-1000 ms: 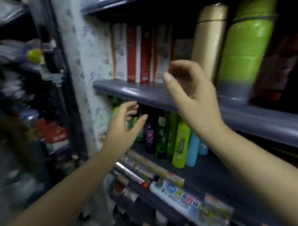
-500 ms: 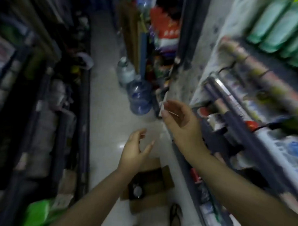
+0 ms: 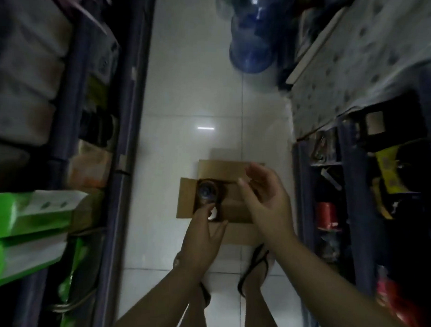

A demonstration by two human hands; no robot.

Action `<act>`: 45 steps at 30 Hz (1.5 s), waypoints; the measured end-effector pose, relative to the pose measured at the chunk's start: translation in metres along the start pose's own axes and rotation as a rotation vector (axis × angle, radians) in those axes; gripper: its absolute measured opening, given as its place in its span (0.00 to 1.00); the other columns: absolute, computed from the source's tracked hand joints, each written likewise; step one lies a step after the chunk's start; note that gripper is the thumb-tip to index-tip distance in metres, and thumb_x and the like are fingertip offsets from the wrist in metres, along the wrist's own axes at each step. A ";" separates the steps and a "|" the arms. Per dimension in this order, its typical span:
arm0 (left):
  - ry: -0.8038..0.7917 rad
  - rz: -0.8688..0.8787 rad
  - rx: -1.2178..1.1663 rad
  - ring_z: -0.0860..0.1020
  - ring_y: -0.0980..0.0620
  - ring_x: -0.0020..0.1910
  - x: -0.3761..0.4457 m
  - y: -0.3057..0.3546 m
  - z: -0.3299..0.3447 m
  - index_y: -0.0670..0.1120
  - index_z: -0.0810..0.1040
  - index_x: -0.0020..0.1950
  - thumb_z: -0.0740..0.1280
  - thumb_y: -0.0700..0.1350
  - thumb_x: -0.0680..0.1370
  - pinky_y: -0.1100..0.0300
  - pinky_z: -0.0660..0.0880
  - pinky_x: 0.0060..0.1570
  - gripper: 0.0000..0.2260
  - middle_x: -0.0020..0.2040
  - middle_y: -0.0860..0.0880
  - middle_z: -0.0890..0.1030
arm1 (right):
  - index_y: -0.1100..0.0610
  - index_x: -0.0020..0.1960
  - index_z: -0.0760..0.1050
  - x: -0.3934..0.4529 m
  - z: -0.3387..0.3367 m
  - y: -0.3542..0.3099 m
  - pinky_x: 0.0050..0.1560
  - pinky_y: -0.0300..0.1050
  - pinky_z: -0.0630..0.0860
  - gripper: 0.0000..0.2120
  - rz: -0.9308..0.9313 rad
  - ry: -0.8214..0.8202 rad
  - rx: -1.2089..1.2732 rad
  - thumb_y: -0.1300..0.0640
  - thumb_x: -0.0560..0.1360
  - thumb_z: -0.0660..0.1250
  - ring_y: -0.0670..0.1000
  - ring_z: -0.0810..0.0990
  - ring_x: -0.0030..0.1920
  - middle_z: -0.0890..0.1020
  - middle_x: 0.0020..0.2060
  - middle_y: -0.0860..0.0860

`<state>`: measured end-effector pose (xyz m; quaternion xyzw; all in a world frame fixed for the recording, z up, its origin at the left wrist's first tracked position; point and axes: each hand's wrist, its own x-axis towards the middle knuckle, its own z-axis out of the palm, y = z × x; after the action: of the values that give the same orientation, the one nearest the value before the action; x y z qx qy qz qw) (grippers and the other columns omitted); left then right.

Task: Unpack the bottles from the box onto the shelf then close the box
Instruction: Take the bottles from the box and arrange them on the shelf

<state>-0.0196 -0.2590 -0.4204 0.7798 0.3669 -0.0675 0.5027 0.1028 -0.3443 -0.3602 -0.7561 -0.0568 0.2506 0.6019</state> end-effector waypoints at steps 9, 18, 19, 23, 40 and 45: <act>-0.006 -0.207 0.004 0.71 0.57 0.64 0.065 -0.151 0.085 0.49 0.67 0.71 0.68 0.50 0.77 0.71 0.63 0.58 0.24 0.67 0.53 0.73 | 0.52 0.64 0.72 0.062 0.051 0.189 0.61 0.36 0.73 0.20 0.110 -0.126 -0.167 0.54 0.73 0.71 0.43 0.75 0.60 0.77 0.61 0.47; 0.096 -0.241 -0.036 0.70 0.52 0.69 0.135 -0.235 0.136 0.49 0.63 0.73 0.71 0.50 0.74 0.53 0.69 0.68 0.30 0.71 0.51 0.70 | 0.52 0.65 0.70 0.114 0.104 0.298 0.55 0.23 0.66 0.24 0.063 -0.306 -0.373 0.54 0.71 0.73 0.42 0.71 0.60 0.73 0.62 0.46; 0.107 -0.228 -0.036 0.69 0.53 0.69 0.141 -0.241 0.140 0.49 0.62 0.74 0.72 0.50 0.73 0.53 0.70 0.68 0.32 0.71 0.52 0.69 | 0.52 0.66 0.70 0.119 0.109 0.307 0.57 0.25 0.66 0.25 0.053 -0.320 -0.389 0.53 0.71 0.73 0.44 0.71 0.62 0.73 0.63 0.47; 0.110 -0.247 -0.070 0.70 0.55 0.68 0.155 -0.262 0.151 0.48 0.61 0.75 0.75 0.48 0.70 0.64 0.69 0.64 0.37 0.71 0.51 0.69 | 0.54 0.70 0.66 0.133 0.124 0.341 0.68 0.37 0.64 0.33 0.016 -0.390 -0.469 0.52 0.69 0.74 0.47 0.67 0.68 0.69 0.69 0.49; 0.228 -0.255 -0.103 0.74 0.51 0.64 0.143 -0.251 0.132 0.48 0.68 0.71 0.78 0.47 0.67 0.67 0.71 0.59 0.36 0.66 0.50 0.76 | 0.57 0.69 0.68 0.148 0.097 0.297 0.55 0.19 0.62 0.38 -0.253 -0.263 -0.570 0.46 0.63 0.75 0.37 0.67 0.57 0.77 0.60 0.50; 0.280 -0.192 -0.105 0.77 0.52 0.59 0.122 -0.186 0.088 0.50 0.72 0.66 0.80 0.50 0.62 0.60 0.76 0.56 0.34 0.61 0.53 0.79 | 0.55 0.70 0.66 0.136 0.056 0.210 0.60 0.33 0.72 0.38 -0.300 -0.224 -0.553 0.40 0.64 0.68 0.39 0.69 0.61 0.74 0.61 0.46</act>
<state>-0.0270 -0.2294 -0.6576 0.7157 0.5091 0.0136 0.4779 0.1500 -0.2983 -0.6076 -0.8417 -0.2992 0.2161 0.3940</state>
